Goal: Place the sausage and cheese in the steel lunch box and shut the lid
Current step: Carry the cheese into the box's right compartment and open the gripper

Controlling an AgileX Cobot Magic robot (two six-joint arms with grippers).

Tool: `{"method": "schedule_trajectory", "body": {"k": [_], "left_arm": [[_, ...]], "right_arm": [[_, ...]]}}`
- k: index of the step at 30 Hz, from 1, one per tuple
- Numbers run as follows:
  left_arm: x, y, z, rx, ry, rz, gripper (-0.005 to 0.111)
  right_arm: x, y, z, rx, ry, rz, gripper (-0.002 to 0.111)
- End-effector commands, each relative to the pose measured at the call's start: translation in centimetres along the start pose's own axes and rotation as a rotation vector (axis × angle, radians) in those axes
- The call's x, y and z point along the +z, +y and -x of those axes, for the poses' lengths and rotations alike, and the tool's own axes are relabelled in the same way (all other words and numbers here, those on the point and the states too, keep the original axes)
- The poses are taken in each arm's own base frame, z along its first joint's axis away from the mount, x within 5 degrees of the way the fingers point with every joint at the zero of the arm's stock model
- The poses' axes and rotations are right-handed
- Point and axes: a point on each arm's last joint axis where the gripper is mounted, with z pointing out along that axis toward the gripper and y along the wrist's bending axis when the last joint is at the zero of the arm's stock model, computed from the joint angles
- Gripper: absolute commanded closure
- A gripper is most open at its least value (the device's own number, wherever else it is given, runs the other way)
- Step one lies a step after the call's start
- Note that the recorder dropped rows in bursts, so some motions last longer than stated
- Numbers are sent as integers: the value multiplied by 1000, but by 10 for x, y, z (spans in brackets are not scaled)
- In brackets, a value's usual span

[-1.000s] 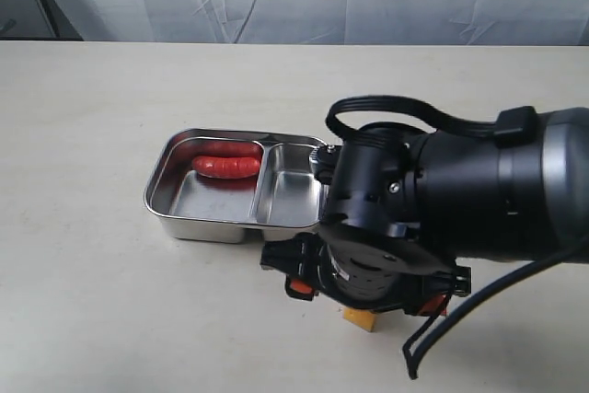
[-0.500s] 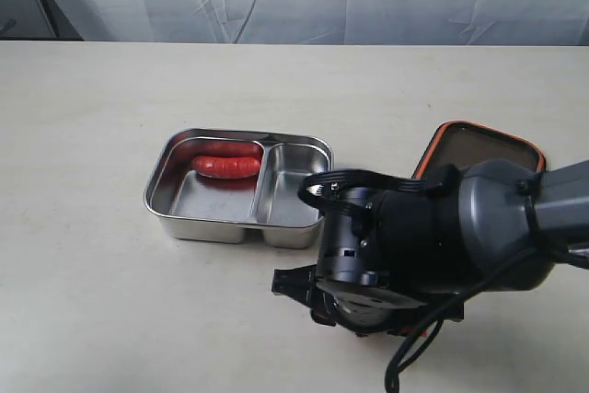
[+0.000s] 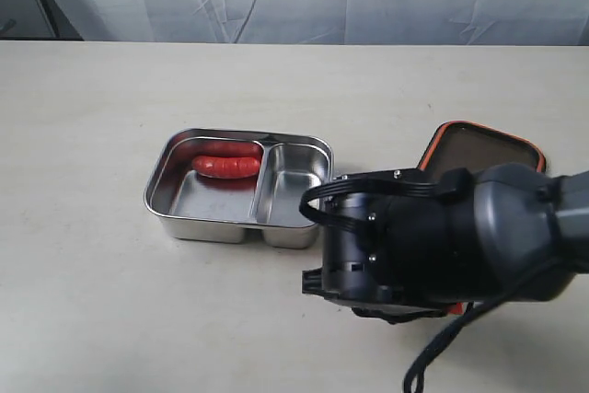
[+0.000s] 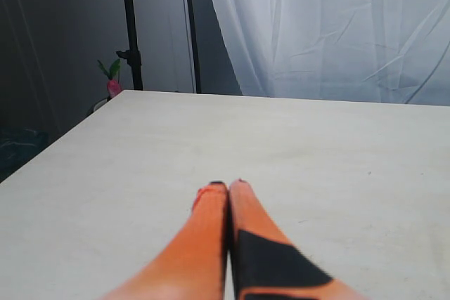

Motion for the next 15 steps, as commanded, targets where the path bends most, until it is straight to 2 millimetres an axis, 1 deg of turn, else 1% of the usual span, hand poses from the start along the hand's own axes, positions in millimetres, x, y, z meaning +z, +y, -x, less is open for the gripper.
{"method": "schedule_trajectory", "body": {"k": [1, 4, 8, 11, 12, 15], "left_arm": [[0, 0, 0, 1, -11, -7, 107], [0, 0, 0, 1, -11, -7, 107], [0, 0, 0, 1, -11, -7, 107], [0, 0, 0, 1, -11, -7, 107], [0, 0, 0, 1, -11, -7, 107], [0, 0, 0, 1, -11, -7, 107]], "right_arm": [[-34, -11, 8, -51, -140, 70, 109], [-54, -17, 19, -54, -230, 152, 109], [-64, -14, 36, -102, -348, 228, 109], [-63, -7, 51, -127, -384, 304, 109], [-62, -2, 57, -147, -394, 354, 109], [-51, 3, 75, -132, -392, 393, 109]]}}
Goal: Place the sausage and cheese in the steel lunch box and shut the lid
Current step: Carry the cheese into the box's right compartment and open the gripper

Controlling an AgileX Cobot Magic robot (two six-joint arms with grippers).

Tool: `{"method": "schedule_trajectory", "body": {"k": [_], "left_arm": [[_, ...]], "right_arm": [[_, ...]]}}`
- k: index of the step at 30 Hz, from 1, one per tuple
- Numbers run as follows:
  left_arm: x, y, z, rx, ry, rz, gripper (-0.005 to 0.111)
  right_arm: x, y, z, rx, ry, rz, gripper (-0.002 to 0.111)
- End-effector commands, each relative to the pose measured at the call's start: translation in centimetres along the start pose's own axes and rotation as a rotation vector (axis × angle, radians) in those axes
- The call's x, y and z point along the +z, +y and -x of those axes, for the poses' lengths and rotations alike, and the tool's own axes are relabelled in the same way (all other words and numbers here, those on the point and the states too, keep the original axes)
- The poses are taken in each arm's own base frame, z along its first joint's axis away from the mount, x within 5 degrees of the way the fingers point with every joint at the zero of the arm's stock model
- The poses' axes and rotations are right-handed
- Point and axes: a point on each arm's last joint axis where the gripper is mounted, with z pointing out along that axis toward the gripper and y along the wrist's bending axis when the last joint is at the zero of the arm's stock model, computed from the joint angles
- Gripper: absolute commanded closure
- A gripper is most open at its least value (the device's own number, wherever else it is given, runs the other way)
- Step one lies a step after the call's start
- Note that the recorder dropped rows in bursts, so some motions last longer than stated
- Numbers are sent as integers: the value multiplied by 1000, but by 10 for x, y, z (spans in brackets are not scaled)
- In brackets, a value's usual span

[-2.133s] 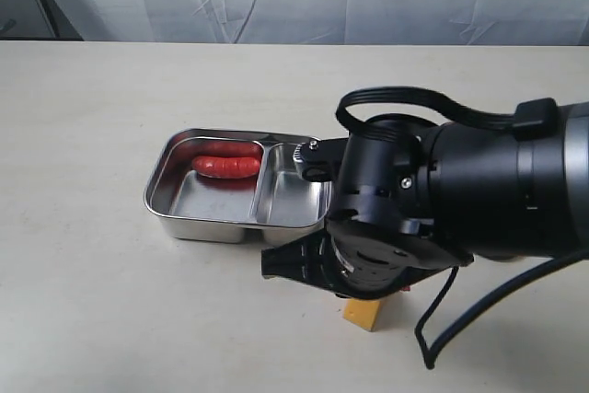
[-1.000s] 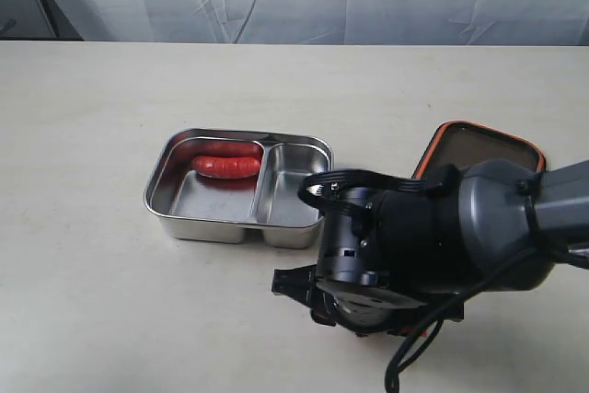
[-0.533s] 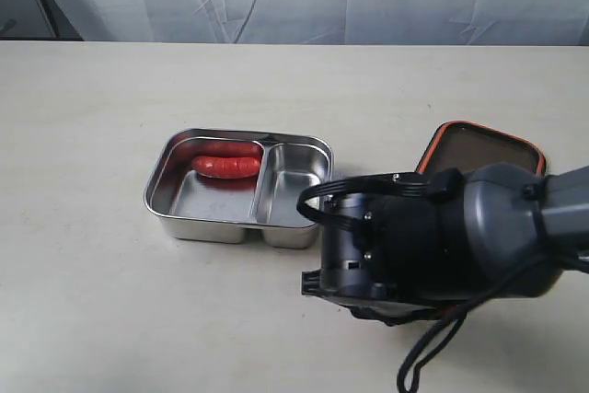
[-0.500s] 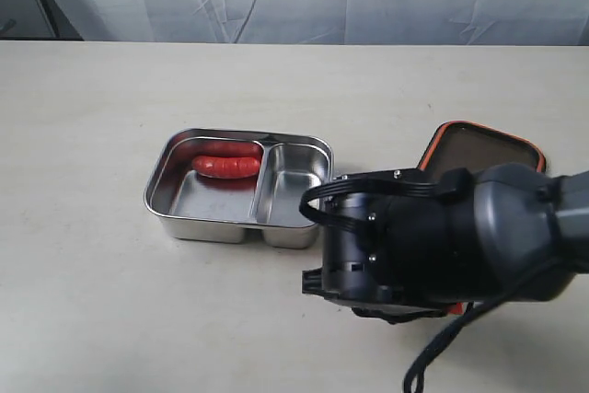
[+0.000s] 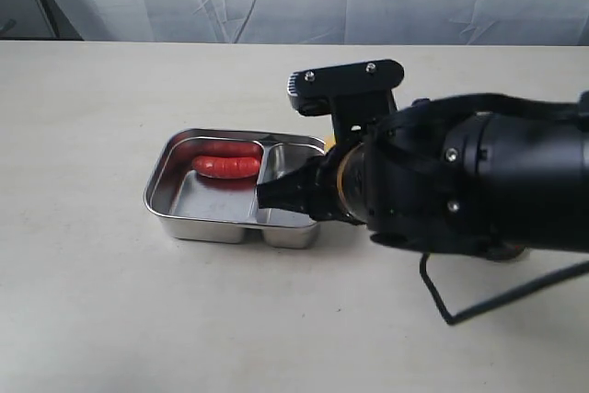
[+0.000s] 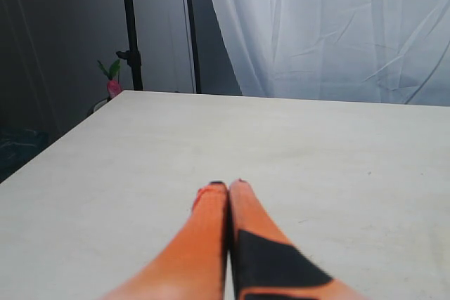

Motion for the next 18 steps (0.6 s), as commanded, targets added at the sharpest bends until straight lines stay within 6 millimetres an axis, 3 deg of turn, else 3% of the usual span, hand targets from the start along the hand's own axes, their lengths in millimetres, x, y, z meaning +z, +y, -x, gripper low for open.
{"method": "schedule_trajectory", "body": {"k": [1, 6, 12, 18], "left_arm": [[0, 0, 0, 1, -10, -7, 107], [0, 0, 0, 1, -10, -7, 107], [0, 0, 0, 1, -10, -7, 107], [0, 0, 0, 1, -10, -7, 107]], "right_arm": [[23, -1, 23, -9, -35, 57, 109], [42, 12, 34, -162, -57, 141, 109], [61, 16, 29, -128, 25, 50, 109], [75, 24, 22, -166, 29, 96, 109]]}}
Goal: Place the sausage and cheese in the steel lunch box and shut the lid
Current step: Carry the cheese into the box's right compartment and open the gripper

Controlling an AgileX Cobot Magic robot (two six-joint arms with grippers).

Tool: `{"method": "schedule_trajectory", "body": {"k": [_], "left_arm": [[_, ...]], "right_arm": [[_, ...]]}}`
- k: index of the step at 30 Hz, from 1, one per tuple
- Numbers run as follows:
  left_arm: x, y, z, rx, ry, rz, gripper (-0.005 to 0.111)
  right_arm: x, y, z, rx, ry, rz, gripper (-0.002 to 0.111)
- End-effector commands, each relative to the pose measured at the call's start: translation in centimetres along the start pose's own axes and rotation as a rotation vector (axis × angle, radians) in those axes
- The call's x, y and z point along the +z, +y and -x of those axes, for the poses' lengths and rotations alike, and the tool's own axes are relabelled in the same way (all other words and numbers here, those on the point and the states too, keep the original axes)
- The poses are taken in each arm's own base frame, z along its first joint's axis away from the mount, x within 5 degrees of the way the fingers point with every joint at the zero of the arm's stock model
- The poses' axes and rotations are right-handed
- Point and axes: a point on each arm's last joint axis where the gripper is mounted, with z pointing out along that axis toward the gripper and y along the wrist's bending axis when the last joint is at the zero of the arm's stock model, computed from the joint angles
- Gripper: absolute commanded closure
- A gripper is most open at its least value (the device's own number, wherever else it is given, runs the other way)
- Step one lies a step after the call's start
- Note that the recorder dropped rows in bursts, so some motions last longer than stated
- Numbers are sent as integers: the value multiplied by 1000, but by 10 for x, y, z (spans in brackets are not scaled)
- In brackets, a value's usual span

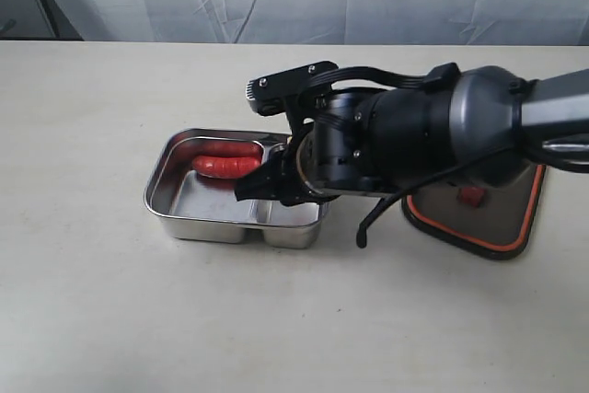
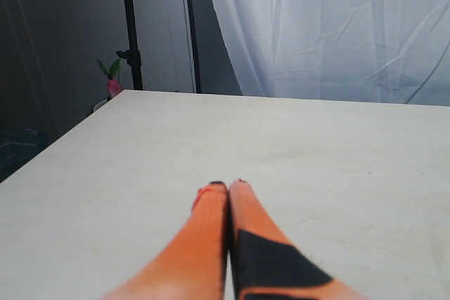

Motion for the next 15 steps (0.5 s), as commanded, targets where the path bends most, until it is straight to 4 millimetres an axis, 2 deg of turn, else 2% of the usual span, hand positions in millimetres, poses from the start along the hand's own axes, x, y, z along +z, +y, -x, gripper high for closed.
{"method": "schedule_trajectory", "body": {"k": [1, 5, 15], "left_arm": [[0, 0, 0, 1, -10, -7, 107], [0, 0, 0, 1, -10, -7, 107], [0, -1, 0, 2, -10, -9, 107]], "right_arm": [[7, 4, 0, -20, -5, 28, 109], [11, 5, -2, -28, 2, 25, 106], [11, 4, -2, -16, 11, 15, 62]]}}
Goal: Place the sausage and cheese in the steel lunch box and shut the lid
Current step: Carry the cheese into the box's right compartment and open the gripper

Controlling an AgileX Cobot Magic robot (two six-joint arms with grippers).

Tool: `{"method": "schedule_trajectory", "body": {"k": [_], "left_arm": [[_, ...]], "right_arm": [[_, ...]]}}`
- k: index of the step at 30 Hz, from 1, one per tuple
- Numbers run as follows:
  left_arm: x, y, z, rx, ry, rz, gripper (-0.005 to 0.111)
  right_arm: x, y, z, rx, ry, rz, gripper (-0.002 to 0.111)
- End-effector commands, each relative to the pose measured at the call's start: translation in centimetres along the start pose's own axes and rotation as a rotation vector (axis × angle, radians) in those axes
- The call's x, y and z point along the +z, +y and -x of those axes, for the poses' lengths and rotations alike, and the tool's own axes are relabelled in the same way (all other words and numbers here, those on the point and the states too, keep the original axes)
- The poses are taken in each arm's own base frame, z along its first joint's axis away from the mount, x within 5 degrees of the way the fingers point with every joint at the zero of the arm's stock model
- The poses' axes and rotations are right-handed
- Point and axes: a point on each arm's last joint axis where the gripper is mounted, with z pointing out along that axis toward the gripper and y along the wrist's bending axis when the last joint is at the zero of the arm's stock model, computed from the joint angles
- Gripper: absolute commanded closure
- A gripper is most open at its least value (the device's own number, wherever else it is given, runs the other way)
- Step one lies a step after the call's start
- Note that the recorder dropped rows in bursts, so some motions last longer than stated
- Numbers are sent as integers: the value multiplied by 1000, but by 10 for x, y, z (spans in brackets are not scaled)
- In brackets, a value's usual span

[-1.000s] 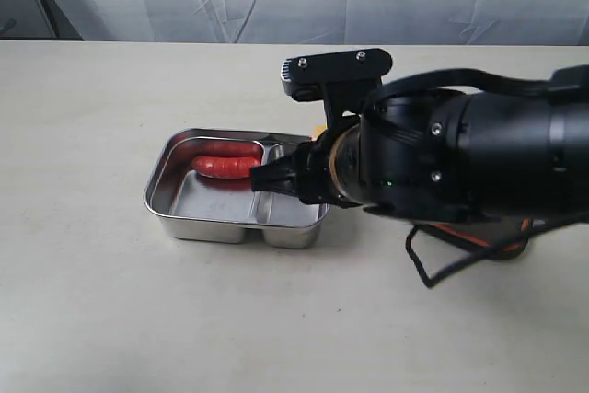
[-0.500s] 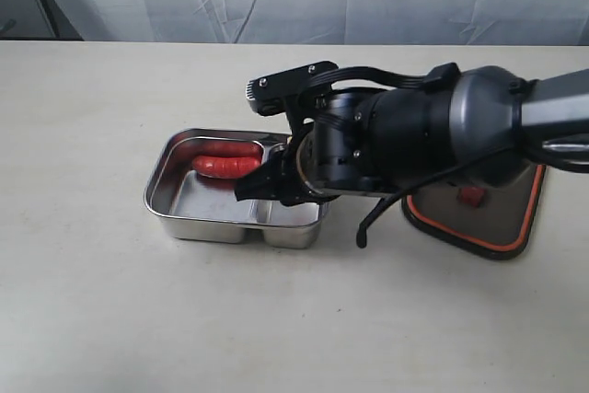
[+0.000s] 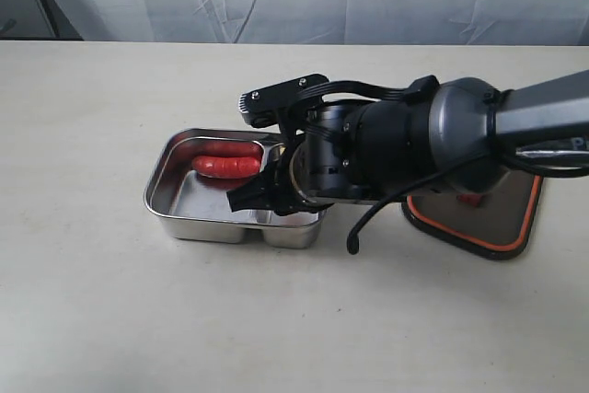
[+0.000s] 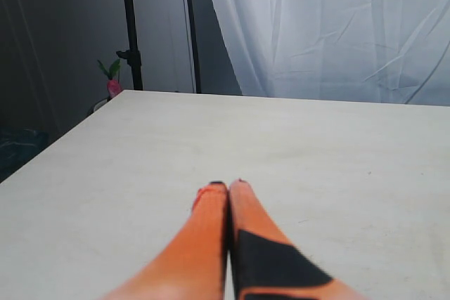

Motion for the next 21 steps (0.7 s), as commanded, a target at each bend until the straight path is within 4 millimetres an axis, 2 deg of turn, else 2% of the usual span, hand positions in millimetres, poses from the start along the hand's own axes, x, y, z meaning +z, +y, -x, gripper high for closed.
{"method": "schedule_trajectory", "body": {"k": [1, 3, 5, 9, 12, 16, 21], "left_arm": [[0, -1, 0, 2, -10, -18, 107], [0, -3, 0, 7, -10, -61, 107], [-1, -7, 0, 13, -11, -124, 107], [-1, -12, 0, 21, -11, -206, 107], [-2, -12, 0, 22, -11, -222, 107], [-2, -12, 0, 22, -11, -220, 107], [-2, -12, 0, 22, -11, -220, 107]], "right_arm": [[-1, -2, 3, -2, -9, -5, 58], [-1, -1, 2, 9, -3, -3, 49], [-1, -1, 1, 39, 13, -1, 46], [-4, -2, 0, 62, 23, -6, 46], [-14, -4, 5, 86, 6, 5, 46], [-55, -11, 20, 115, -55, 55, 47], [-110, -24, 16, 46, -79, -51, 47]]}}
